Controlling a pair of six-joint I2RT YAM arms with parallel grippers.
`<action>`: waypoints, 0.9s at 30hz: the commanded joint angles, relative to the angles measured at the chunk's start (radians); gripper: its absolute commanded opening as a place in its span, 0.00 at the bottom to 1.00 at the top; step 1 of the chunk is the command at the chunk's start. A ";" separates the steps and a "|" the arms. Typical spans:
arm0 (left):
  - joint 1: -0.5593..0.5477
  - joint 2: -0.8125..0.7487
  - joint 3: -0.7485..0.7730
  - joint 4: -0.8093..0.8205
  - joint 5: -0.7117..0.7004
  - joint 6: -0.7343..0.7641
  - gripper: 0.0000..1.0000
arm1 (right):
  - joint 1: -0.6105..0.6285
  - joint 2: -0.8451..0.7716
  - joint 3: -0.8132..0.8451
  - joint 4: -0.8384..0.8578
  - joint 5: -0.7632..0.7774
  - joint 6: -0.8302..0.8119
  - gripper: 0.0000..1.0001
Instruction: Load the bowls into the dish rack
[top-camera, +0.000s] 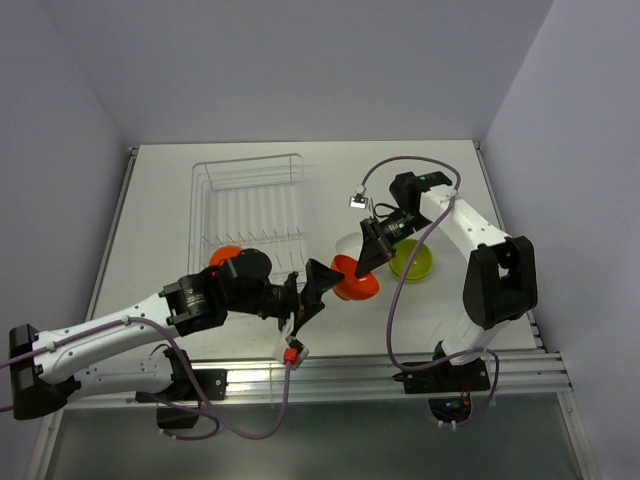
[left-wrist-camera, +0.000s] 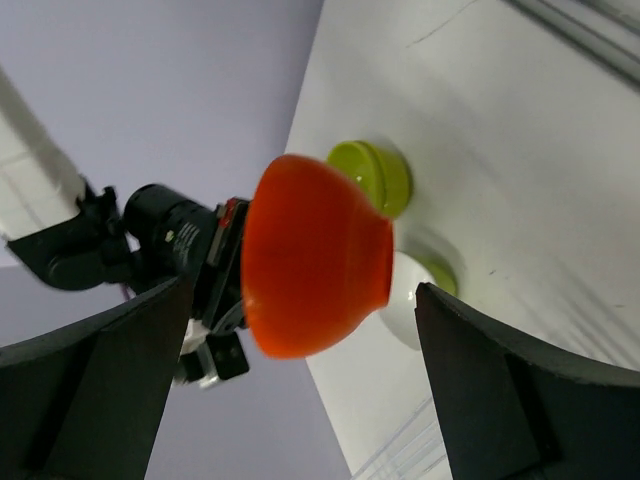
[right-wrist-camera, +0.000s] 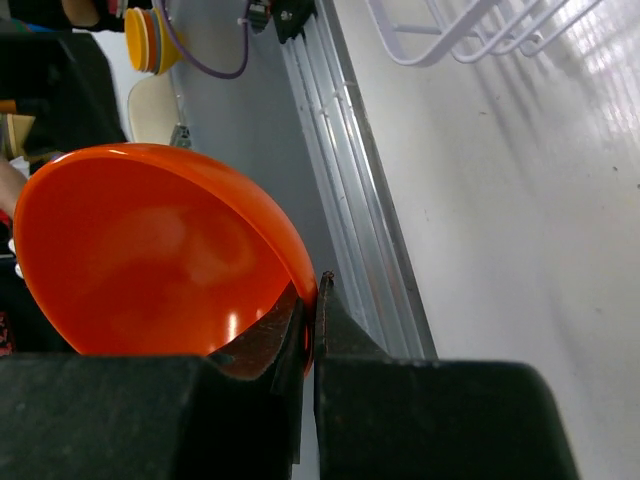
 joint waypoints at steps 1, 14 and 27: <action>-0.068 0.017 -0.011 0.012 -0.143 -0.045 0.99 | 0.017 -0.049 0.001 -0.115 -0.072 -0.018 0.00; -0.137 0.073 -0.019 0.028 -0.266 -0.082 0.99 | 0.097 -0.012 0.012 -0.115 -0.054 -0.016 0.00; -0.141 0.089 -0.021 0.036 -0.293 -0.111 0.80 | 0.135 -0.008 0.027 -0.113 -0.044 -0.015 0.00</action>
